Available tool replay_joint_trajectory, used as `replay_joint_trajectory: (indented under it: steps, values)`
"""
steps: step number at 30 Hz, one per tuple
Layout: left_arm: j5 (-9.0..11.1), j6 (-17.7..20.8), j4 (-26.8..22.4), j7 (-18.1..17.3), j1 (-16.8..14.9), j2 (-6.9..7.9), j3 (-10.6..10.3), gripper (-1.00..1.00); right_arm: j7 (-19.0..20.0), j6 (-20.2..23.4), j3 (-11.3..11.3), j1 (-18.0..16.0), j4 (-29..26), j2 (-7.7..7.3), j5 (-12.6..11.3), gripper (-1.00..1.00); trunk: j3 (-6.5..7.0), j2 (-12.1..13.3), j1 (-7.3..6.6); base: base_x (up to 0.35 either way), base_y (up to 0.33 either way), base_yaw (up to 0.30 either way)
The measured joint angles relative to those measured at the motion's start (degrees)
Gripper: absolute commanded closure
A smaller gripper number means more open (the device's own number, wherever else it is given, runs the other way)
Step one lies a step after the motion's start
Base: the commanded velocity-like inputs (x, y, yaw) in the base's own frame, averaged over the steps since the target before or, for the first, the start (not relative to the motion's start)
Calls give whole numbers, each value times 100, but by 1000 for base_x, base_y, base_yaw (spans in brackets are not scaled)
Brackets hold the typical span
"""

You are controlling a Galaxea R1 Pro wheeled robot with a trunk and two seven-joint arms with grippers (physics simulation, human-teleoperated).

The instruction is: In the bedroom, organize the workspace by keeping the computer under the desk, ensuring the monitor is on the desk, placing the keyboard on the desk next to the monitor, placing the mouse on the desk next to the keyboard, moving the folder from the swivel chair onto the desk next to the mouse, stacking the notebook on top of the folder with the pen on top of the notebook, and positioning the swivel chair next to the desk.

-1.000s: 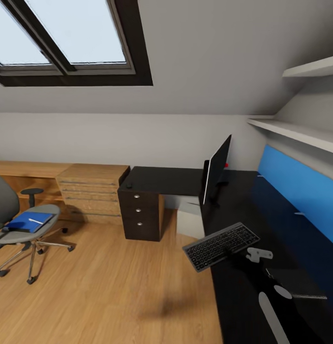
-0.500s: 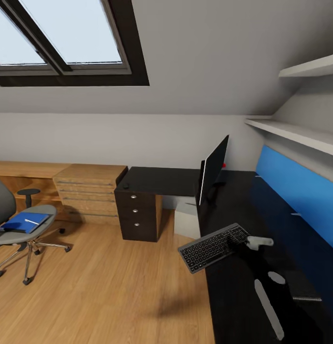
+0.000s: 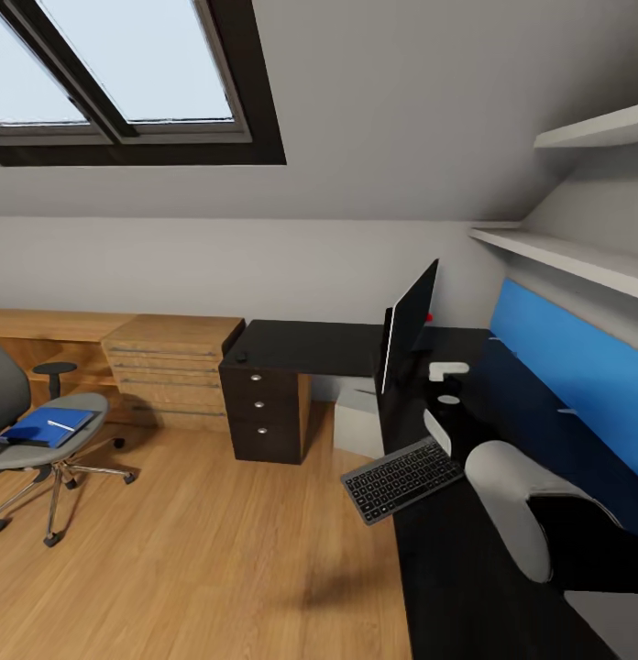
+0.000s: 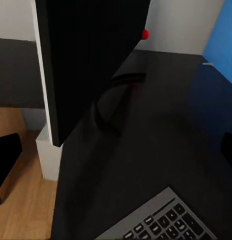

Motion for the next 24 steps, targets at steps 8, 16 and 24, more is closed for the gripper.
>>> replay_joint_trajectory:
  steps: [8,16,24]
  values:
    - [-8,-5,0,0,0,-1,-7,-100,20,-711,-54,-177,1400,155,25,-100,-1,0,-3,142,0,0]
    - [-9,-5,0,-2,-1,0,-8,-100,21,-833,-52,46,1503,132,-74,-100,0,0,-1,200,0,0]
    - [-9,-5,0,-9,1,0,-8,-100,5,-1038,-53,71,1512,116,-94,-100,-10,0,0,16,0,0]
